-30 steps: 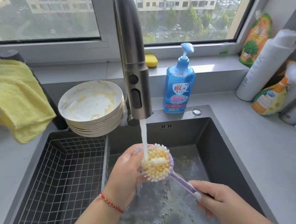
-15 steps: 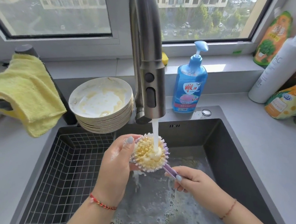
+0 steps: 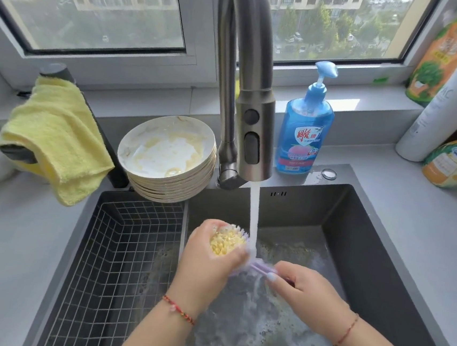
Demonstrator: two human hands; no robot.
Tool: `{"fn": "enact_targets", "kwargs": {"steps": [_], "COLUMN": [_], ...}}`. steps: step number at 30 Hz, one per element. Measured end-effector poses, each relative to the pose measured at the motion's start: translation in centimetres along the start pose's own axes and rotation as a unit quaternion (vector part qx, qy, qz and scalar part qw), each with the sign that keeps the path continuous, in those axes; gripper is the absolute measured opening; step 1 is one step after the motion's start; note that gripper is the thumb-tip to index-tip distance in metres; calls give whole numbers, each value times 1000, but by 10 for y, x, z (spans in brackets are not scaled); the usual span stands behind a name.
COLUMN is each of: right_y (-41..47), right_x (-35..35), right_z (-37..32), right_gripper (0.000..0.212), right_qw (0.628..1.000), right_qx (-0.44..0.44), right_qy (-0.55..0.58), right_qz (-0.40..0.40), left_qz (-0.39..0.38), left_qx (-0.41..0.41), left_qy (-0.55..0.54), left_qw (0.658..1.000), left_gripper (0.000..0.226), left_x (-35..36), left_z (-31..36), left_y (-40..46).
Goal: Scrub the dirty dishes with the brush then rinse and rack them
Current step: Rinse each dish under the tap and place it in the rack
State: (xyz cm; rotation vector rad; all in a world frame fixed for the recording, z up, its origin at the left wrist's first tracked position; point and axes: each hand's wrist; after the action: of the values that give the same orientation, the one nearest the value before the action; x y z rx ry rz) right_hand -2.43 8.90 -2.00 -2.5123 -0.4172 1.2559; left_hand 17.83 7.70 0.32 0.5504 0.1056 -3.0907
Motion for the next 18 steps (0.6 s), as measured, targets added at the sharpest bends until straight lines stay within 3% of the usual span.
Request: {"fn": "enact_targets", "kwargs": {"steps": [3, 7, 9, 10, 12, 13, 16, 18], "right_y": [-5, -9, -10, -10, -11, -12, -15, -17], "right_x": [-6, -14, -14, -14, -14, -14, -13, -12], "right_z": [3, 18, 28, 32, 39, 41, 46, 49], "right_gripper": [38, 40, 41, 42, 43, 43, 45, 49], "right_qw": [996, 984, 978, 976, 973, 971, 969, 969], "right_qx": [16, 47, 48, 46, 41, 38, 28, 19], "right_qy": [-68, -143, -167, -175, -183, -188, -200, -202], "right_qz": [50, 100, 117, 125, 136, 140, 145, 142], "left_qz": [-8, -68, -102, -99, -53, -37, -59, -42], "left_qx": [-51, -77, -82, -102, -140, -159, -171, -224], "left_qy": [3, -50, -42, -52, -78, -95, -94, -150], "left_qw": [999, 993, 991, 988, 986, 982, 979, 962], "left_gripper": [30, 27, 38, 40, 13, 10, 12, 20], "left_x": [19, 48, 58, 61, 64, 64, 59, 55], "left_z": [0, -5, -11, -12, -23, -33, -36, -37], "left_y": [14, 31, 37, 39, 42, 43, 37, 32]}}
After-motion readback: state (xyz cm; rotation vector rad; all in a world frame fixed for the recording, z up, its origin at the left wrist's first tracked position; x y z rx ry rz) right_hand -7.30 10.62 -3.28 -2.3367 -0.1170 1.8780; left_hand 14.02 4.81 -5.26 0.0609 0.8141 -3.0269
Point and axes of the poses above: each hand's wrist, its own y-axis towards the middle knuckle, its own x-axis out of the palm, z = x × y, and after that the axes turned 10 degrees about x, right-handed
